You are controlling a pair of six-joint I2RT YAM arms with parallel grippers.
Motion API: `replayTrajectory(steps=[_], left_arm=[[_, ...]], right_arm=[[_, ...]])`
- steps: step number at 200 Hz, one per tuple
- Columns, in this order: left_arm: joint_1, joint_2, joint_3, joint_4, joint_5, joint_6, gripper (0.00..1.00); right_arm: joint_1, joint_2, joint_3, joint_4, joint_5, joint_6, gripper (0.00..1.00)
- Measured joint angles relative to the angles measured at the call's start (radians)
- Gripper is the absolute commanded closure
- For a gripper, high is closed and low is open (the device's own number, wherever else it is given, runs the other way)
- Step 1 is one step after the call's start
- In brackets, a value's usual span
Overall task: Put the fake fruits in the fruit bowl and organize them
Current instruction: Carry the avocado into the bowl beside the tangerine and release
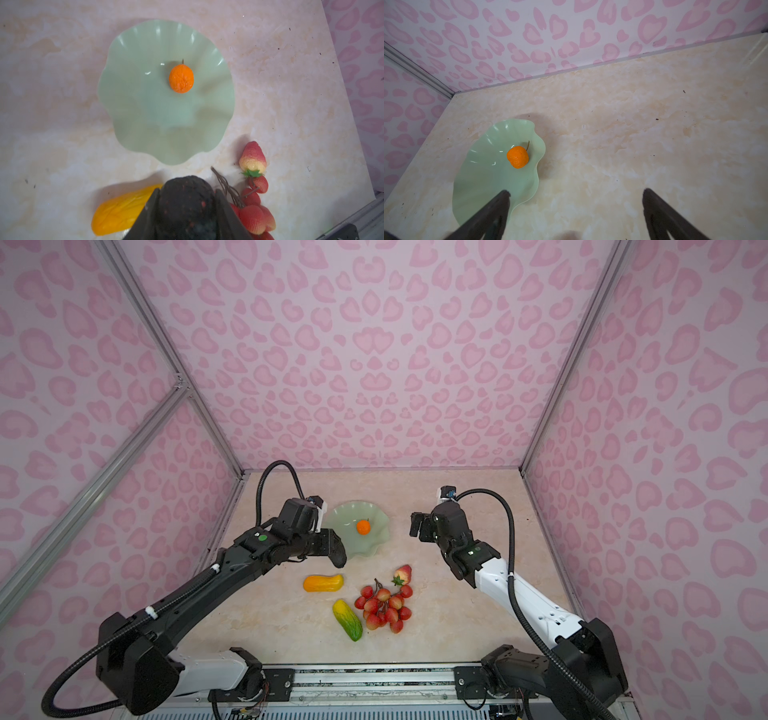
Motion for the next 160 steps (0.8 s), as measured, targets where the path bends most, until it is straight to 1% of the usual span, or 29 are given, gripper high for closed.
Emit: replayTrajectory(steps=[17, 50, 73, 99, 125, 138, 160], left_arm=[[0.027, 0.141, 0.103, 0.017, 0.000, 0.062, 0.62], [0.071, 0.334, 0.191, 0.026, 0.013, 0.123, 0.62], [0.090, 0.434, 0.243, 0.030, 0.018, 0.146, 0.63], [0.092, 0.508, 0.275, 0.034, 0.040, 0.157, 0.62], [0.091, 0.564, 0.298, 0.038, 0.061, 0.156, 0.50], [0.091, 0.577, 0.301, 0.037, 0.069, 0.153, 0.40], [0.092, 0.573, 0.306, 0.043, 0.075, 0.145, 0.34]], right_arm=[[0.000, -0.029, -0.028, -0.004, 0.000, 0.001, 0.01], [-0.002, -0.093, -0.083, -0.006, 0.017, 0.012, 0.01], [-0.005, -0.117, -0.090, -0.009, 0.030, 0.011, 0.01], [-0.007, -0.118, -0.090, -0.010, 0.037, 0.008, 0.01], [-0.009, -0.110, -0.088, -0.011, 0.037, 0.008, 0.01], [-0.009, -0.106, -0.087, -0.016, 0.037, 0.007, 0.01], [-0.010, -0.105, -0.083, -0.022, 0.038, 0.007, 0.01]])
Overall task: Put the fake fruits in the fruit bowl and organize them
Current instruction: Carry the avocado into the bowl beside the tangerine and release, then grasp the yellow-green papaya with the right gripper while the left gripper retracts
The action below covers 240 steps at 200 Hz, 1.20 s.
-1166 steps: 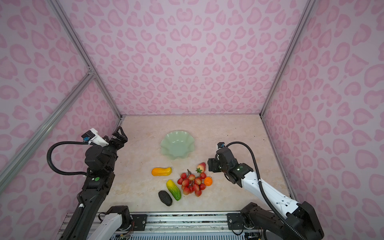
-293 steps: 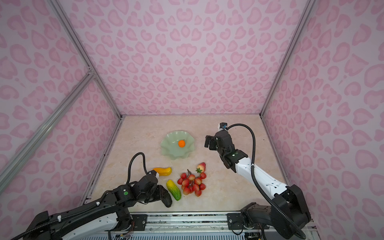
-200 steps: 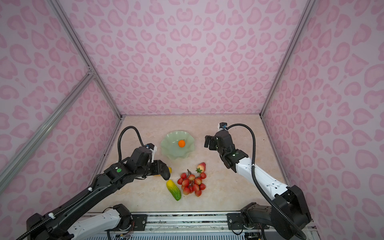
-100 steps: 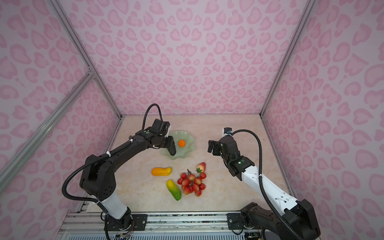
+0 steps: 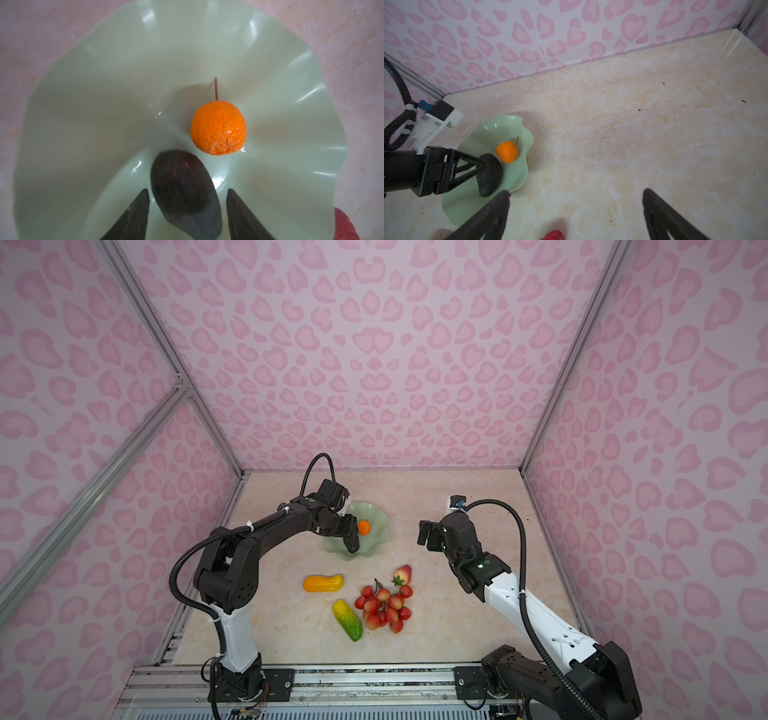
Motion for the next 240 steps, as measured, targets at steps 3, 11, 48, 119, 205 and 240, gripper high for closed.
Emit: replayTrajectory(steps=[3, 11, 48, 119, 205, 240], left_arm=[[0.000, -0.002, 0.000, 0.002, 0.000, 0.000, 0.34], [0.001, -0.011, 0.000, -0.001, 0.001, 0.000, 0.33], [0.002, -0.175, -0.021, 0.016, 0.003, -0.007, 0.32], [0.016, -0.642, -0.322, 0.206, -0.131, -0.036, 0.23], [0.159, -1.254, -0.845, 0.306, -0.398, -0.214, 0.10], [0.174, -1.386, -0.888, 0.295, -0.479, -0.233, 0.07]], right_arm=[[0.000, 0.000, 0.001, 0.000, 0.000, 0.000, 0.01], [0.000, 0.000, 0.003, -0.001, 0.000, 0.000, 0.02], [0.004, 0.009, 0.010, -0.001, -0.029, -0.014, 0.06], [0.337, 0.101, 0.068, -0.046, -0.081, -0.032, 0.13], [0.649, 0.451, 0.189, -0.140, -0.199, 0.011, 0.30], [0.678, 0.567, 0.266, -0.167, -0.234, -0.019, 0.33]])
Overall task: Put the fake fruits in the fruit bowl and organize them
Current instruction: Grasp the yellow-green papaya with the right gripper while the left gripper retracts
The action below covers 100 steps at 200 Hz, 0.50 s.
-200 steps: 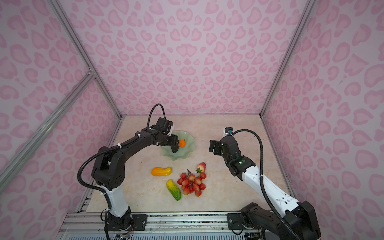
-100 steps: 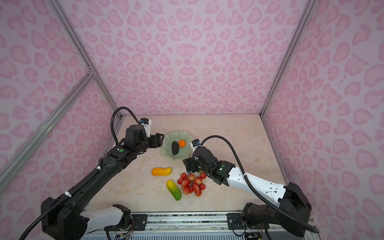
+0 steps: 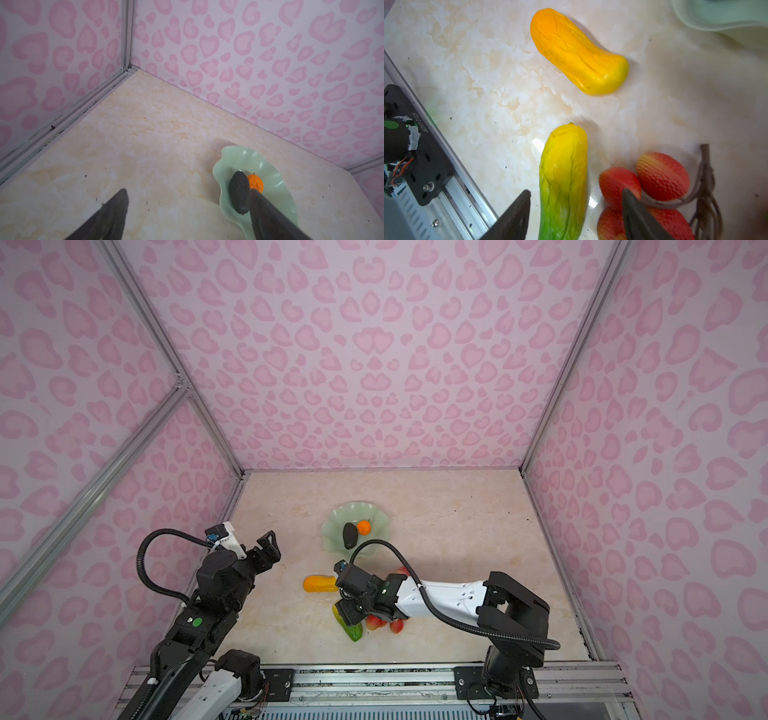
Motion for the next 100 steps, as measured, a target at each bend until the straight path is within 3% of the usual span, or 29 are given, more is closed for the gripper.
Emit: replayTrajectory(steps=[48, 80, 100], left_arm=[[0.005, -0.074, -0.029, -0.040, -0.048, -0.009, 0.06], [0.008, -0.084, -0.036, -0.046, -0.064, -0.009, 0.06], [0.008, -0.089, -0.040, -0.047, -0.066, -0.010, 0.06]], right_arm=[[0.007, 0.144, 0.090, -0.050, -0.051, -0.035, 0.42], [0.009, 0.193, 0.137, -0.079, -0.075, -0.050, 0.63], [0.014, 0.182, 0.142, -0.091, -0.083, -0.058, 0.70]])
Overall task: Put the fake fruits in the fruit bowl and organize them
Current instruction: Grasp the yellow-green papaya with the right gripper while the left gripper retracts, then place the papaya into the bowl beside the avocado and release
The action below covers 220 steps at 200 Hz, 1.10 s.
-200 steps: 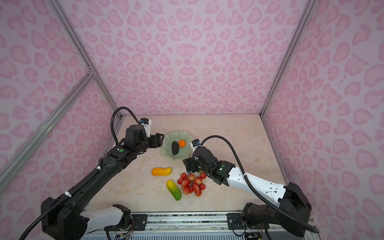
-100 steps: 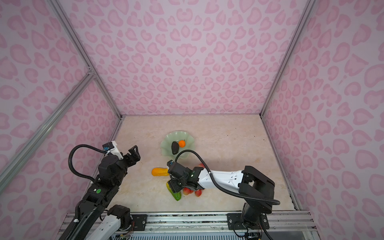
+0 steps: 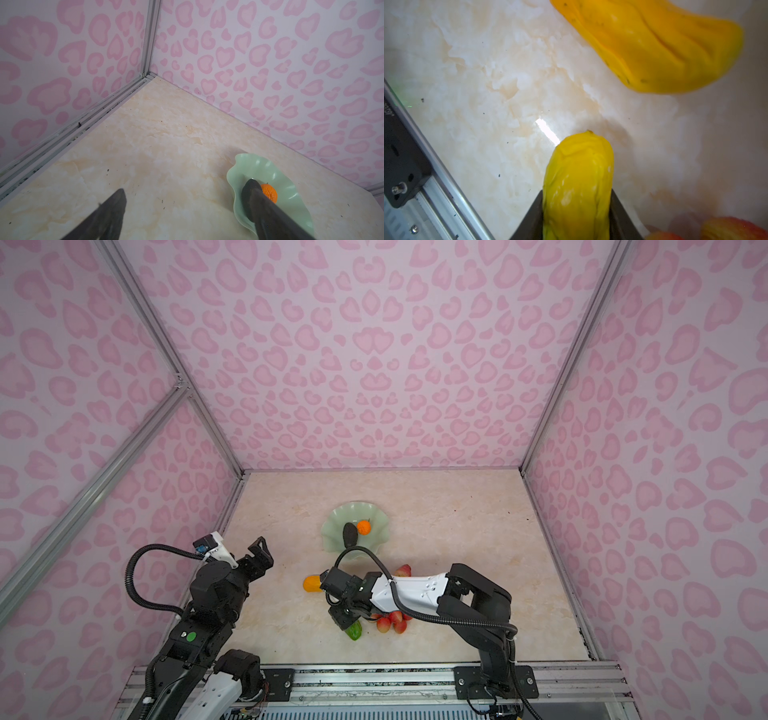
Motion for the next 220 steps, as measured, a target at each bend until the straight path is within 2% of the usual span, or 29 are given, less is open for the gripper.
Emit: replayTrajectory(steps=[44, 65, 87, 105, 148, 220], left_arm=[[0.000, -0.004, -0.006, -0.008, -0.005, 0.000, 0.06], [0.000, -0.012, -0.014, -0.015, -0.005, 0.000, 0.06], [0.000, -0.012, -0.023, -0.026, 0.005, 0.000, 0.06], [0.000, -0.010, -0.024, -0.036, 0.029, -0.006, 0.06], [0.000, 0.030, -0.028, -0.071, 0.127, -0.022, 0.08], [0.000, 0.158, -0.027, -0.123, 0.328, -0.003, 0.15]], right_arm=[[-0.047, -0.143, 0.040, -0.052, -0.008, -0.042, 0.73], [-0.119, -0.200, 0.082, -0.064, 0.003, -0.067, 0.73], [-0.201, -0.195, 0.145, -0.047, 0.009, -0.082, 0.73], [-0.248, -0.141, 0.215, -0.008, 0.018, -0.088, 0.73], [-0.320, 0.098, 0.493, 0.031, -0.002, -0.095, 0.73], [-0.390, 0.386, 0.707, -0.025, -0.038, -0.121, 0.72]])
